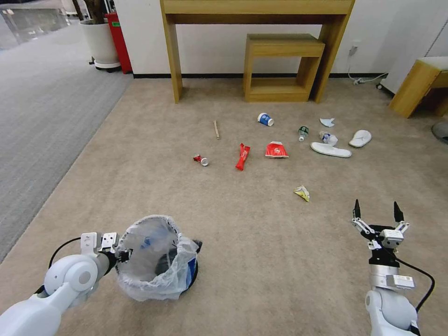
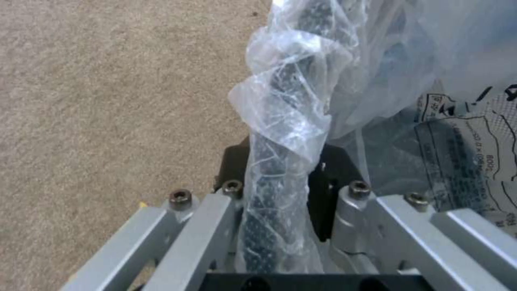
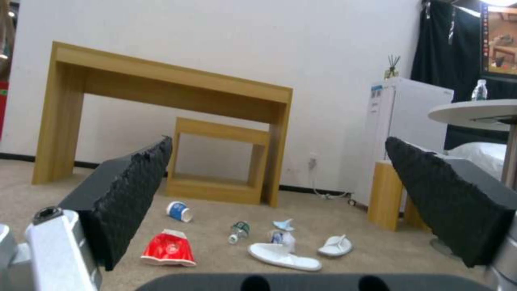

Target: Pick up the trash bin and place the garbage on the floor into it.

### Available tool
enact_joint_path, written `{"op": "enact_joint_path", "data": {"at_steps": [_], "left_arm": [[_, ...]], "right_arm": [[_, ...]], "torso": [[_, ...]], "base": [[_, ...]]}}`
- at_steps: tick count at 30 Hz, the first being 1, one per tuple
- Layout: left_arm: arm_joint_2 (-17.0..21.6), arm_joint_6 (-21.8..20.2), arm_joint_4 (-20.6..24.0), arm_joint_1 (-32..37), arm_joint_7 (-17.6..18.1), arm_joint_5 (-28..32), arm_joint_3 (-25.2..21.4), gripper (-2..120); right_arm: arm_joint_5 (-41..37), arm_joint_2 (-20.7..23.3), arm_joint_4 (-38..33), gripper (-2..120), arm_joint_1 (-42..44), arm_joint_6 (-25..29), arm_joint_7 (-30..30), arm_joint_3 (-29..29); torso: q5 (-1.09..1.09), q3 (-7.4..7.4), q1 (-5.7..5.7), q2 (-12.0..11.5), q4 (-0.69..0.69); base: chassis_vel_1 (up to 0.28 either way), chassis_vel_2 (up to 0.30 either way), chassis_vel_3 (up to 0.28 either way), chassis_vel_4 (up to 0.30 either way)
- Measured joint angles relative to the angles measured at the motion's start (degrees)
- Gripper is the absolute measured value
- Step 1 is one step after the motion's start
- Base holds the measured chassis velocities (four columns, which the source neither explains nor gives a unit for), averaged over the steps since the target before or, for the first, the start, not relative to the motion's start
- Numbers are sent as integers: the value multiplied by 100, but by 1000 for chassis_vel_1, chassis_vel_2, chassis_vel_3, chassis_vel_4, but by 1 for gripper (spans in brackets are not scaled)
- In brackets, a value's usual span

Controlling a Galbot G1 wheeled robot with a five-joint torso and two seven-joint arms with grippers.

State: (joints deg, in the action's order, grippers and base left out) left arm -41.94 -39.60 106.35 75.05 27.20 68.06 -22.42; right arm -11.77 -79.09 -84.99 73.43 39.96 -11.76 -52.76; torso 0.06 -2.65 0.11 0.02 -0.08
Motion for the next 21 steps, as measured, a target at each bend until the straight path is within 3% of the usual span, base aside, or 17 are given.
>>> {"op": "enact_joint_path", "data": {"at_steps": [17, 21], "left_arm": [[-140, 67, -126, -27, -159, -256, 68, 14], [-167, 84, -70, 75, -228, -321, -40, 14]], "right_arm": [[-17, 48, -34, 100, 69, 8, -1, -44], [-27, 58, -63, 100, 75, 8, 2, -42]], "torso": [[0, 0, 0, 1, 0], [-9, -2, 2, -1, -1]], "base": [[0, 0, 0, 0], [0, 0, 0, 0]]}}
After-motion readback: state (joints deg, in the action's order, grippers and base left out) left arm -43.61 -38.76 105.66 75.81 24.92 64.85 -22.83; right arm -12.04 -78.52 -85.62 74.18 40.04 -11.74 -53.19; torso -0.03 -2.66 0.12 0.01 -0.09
